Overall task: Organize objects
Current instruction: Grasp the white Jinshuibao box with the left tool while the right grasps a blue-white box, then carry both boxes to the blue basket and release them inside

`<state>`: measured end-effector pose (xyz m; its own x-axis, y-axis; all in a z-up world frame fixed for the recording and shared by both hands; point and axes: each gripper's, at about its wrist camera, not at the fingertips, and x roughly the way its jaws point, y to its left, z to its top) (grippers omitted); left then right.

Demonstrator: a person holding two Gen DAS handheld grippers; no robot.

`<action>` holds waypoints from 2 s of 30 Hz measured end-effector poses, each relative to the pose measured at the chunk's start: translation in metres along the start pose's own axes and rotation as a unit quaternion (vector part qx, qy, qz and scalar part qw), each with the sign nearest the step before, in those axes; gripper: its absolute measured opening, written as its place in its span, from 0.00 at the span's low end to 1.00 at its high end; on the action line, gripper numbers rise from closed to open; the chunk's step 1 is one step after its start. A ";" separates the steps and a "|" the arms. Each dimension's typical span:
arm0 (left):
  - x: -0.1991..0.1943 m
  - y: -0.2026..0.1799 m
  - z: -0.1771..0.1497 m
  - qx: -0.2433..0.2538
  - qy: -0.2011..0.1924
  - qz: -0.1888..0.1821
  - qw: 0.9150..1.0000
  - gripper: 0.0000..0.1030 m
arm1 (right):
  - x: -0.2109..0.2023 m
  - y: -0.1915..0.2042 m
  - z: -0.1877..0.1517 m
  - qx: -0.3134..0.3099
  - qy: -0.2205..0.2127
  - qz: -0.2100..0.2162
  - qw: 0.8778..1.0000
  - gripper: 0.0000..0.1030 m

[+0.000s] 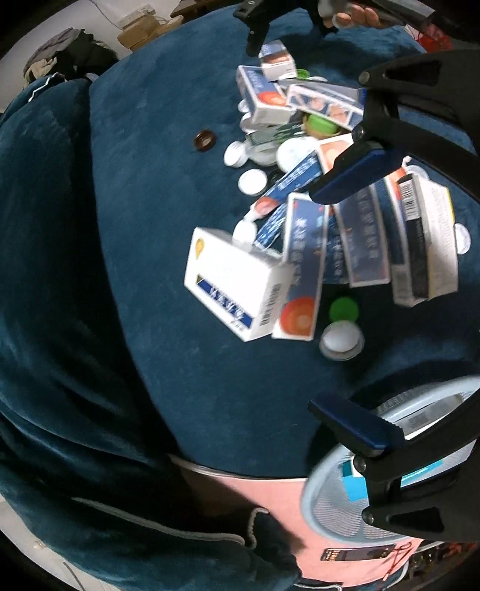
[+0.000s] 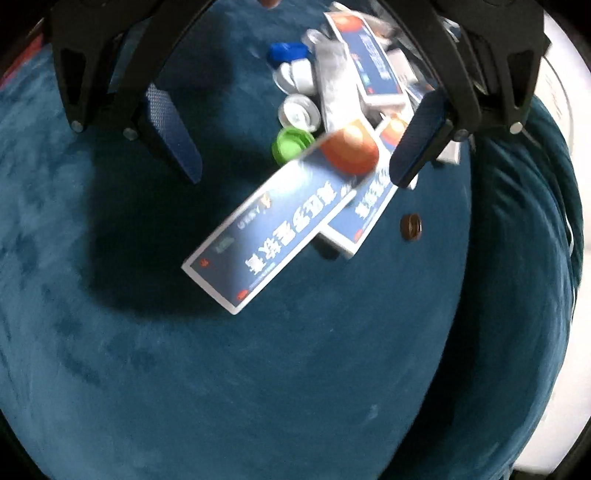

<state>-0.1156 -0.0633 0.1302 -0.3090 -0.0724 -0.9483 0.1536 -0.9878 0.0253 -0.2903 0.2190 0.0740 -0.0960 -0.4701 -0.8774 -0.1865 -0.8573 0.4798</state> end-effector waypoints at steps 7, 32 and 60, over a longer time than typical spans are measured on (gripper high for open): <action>0.021 0.019 0.034 -0.011 -0.002 -0.031 0.999 0.99 | 0.003 -0.010 -0.008 0.034 -0.006 0.030 0.999 0.49; 0.066 0.009 0.044 -0.005 0.005 -0.076 0.997 0.65 | -0.012 0.055 -0.037 -0.083 -0.024 0.040 0.995 0.25; -0.094 0.154 -0.089 -0.154 -0.113 -0.017 0.981 0.65 | -0.011 0.190 -0.181 -0.292 0.063 0.149 0.943 0.25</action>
<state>0.0209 -0.1968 0.1954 -0.5136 -0.1037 -0.8517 0.4058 -0.9040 -0.1346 -0.1472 0.0235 0.1756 0.0644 -0.6979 -0.7133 0.4037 -0.6355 0.6582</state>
